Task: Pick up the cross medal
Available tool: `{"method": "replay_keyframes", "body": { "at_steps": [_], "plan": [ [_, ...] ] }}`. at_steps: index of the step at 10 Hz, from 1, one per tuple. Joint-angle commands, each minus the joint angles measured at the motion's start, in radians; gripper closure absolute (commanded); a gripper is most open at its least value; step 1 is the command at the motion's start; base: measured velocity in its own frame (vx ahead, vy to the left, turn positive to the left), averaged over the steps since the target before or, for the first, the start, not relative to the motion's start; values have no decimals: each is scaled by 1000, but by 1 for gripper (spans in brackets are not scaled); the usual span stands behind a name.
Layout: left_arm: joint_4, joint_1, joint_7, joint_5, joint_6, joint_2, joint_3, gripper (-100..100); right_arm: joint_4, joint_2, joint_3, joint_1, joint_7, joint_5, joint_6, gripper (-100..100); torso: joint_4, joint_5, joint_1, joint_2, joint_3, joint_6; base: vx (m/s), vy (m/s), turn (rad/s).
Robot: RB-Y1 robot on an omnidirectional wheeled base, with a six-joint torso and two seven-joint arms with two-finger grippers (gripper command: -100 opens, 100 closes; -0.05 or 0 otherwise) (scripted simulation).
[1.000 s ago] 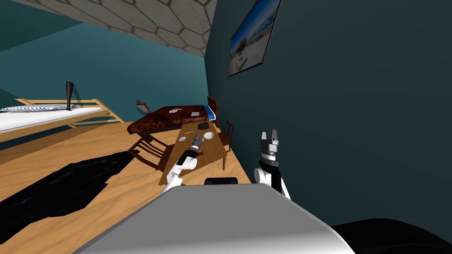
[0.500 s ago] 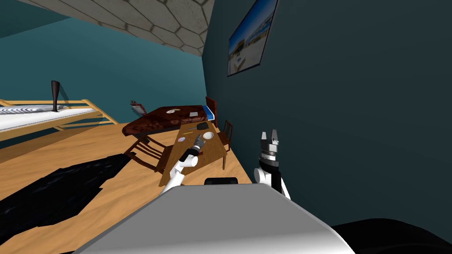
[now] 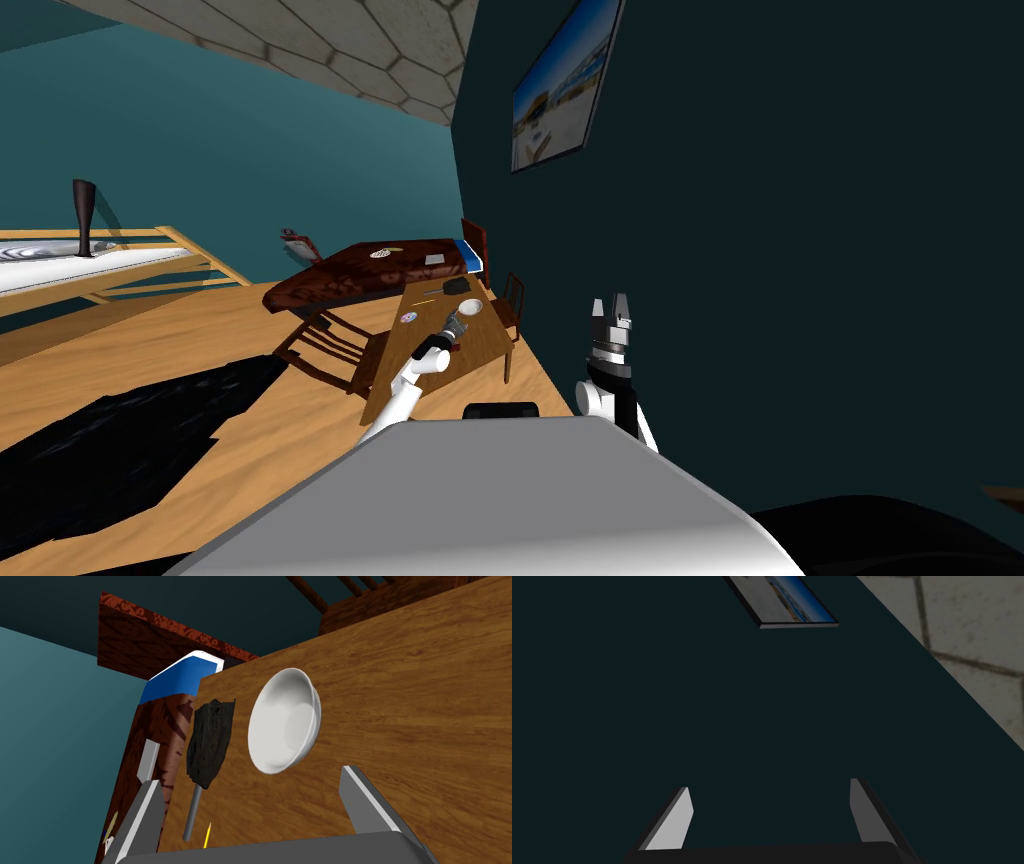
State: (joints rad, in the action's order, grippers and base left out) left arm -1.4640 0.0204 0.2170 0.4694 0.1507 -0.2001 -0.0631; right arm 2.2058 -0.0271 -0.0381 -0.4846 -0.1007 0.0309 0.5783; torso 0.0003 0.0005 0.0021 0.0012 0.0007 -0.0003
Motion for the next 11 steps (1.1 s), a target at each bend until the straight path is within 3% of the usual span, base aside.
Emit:
{"method": "replay_keyframes", "body": {
  "at_steps": [1,2,3,5,8,10,11],
  "plan": [
    [50,18,13,12,14,-1,-1,-100,0,0,0,0,0,0,0,0,0,0,0,0,0,0,-21,31,-48],
    [54,18,13,12,14,-1,-1,-100,0,0,0,0,0,0,0,0,0,0,0,0,0,0,-6,15,8],
    [90,48,36,33,48,-6,3,-100,0,0,0,0,0,0,0,0,0,0,-1,-1,-1,0,-14,25,-75],
    [112,48,36,33,48,-6,3,-100,0,0,0,0,0,0,0,0,0,0,0,-1,0,0,-16,20,-27],
    [202,107,81,72,113,-17,13,-100,0,0,0,0,0,0,0,0,0,0,-1,-1,0,0,-20,23,-67],
    [228,107,81,72,113,-17,13,-100,0,0,0,0,0,0,0,0,0,0,0,0,0,0,-17,25,-24],
    [270,135,102,89,143,-24,20,-100,0,0,0,0,0,0,0,0,0,0,-1,-1,0,-1,-18,26,-72]
  ]
}}
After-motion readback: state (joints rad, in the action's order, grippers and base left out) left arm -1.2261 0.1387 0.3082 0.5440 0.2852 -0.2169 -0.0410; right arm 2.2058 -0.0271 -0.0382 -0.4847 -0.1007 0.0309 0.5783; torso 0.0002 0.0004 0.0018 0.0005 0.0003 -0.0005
